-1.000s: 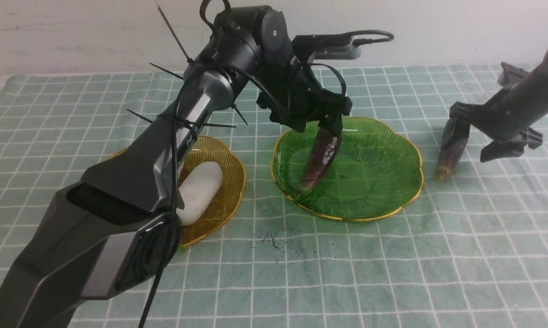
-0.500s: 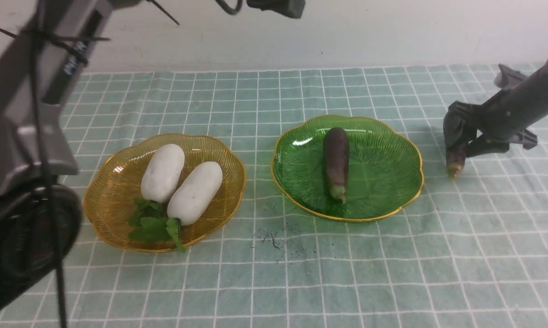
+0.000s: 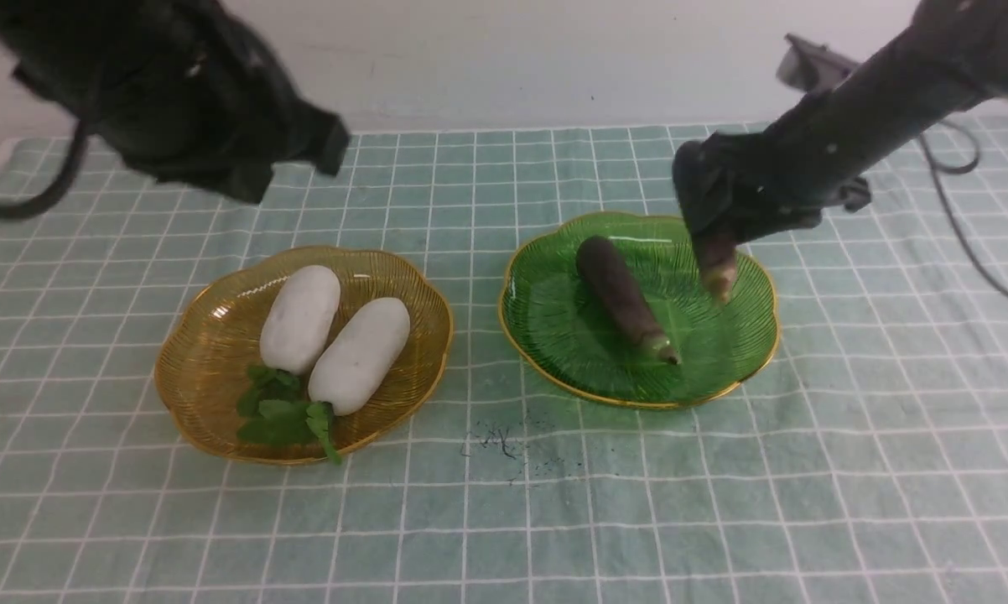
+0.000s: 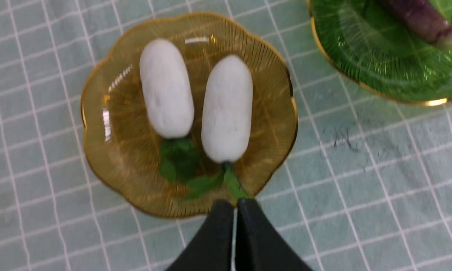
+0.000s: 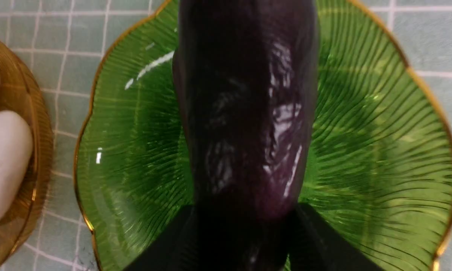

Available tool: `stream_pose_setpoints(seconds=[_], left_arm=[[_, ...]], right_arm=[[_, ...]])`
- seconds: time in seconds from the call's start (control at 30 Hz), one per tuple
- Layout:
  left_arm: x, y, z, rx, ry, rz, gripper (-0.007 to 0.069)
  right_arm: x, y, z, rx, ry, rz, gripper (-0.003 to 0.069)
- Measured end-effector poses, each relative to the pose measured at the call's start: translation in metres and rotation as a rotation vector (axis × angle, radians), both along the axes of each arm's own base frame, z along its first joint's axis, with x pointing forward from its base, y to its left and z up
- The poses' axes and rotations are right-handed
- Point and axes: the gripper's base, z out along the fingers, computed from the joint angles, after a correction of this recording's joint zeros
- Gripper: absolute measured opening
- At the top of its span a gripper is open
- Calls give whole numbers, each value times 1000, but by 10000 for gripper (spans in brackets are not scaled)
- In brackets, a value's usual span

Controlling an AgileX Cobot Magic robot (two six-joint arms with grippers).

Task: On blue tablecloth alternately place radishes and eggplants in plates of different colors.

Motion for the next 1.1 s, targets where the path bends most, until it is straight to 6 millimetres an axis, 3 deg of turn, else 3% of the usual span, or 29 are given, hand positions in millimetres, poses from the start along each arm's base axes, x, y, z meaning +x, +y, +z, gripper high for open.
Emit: stream_pose_setpoints(seconds=[0.13, 0.33, 0.43, 0.5, 0.53, 0.6, 0.67, 0.73, 0.8, 0.93, 1.03, 1.1], left_arm=[[-59, 29, -2, -37, -28, 31, -8], [-131, 65, -6, -125, -125, 74, -8], [-149, 74, -5, -152, -166, 78, -8], [-162, 81, -4, -171, -202, 79, -8], [-168, 84, -3, -178, -220, 79, -8], [-178, 89, 0, -197, -253, 78, -8], [-187, 94, 2, -206, -286, 80, -8], [-191, 97, 3, -204, -306, 85, -8], [-193, 100, 4, -200, -320, 89, -8], [-194, 102, 5, -185, -341, 99, -8], [-192, 102, 7, -189, -370, 95, -8], [-190, 101, 11, -206, -419, 83, -8]], right_arm=[[4, 10, -26, -48, 41, 19, 312], [-1, 3, -26, -134, 122, -17, 564], [0, 2, -8, -152, 104, 1, 578], [-6, 0, 21, -148, 37, -1, 513], [-15, -1, 47, -139, -14, -3, 444], [-41, -6, 106, -118, -140, -10, 296], [-81, -12, 169, -92, -292, -19, 148], [-113, -18, 206, -76, -386, -25, 52], [-153, -25, 237, -65, -471, -34, 13], [-223, -39, 265, -58, -596, -59, -10], [-270, -50, 266, -52, -725, -107, -13], [-314, -62, 254, -36, -884, -169, -13]])
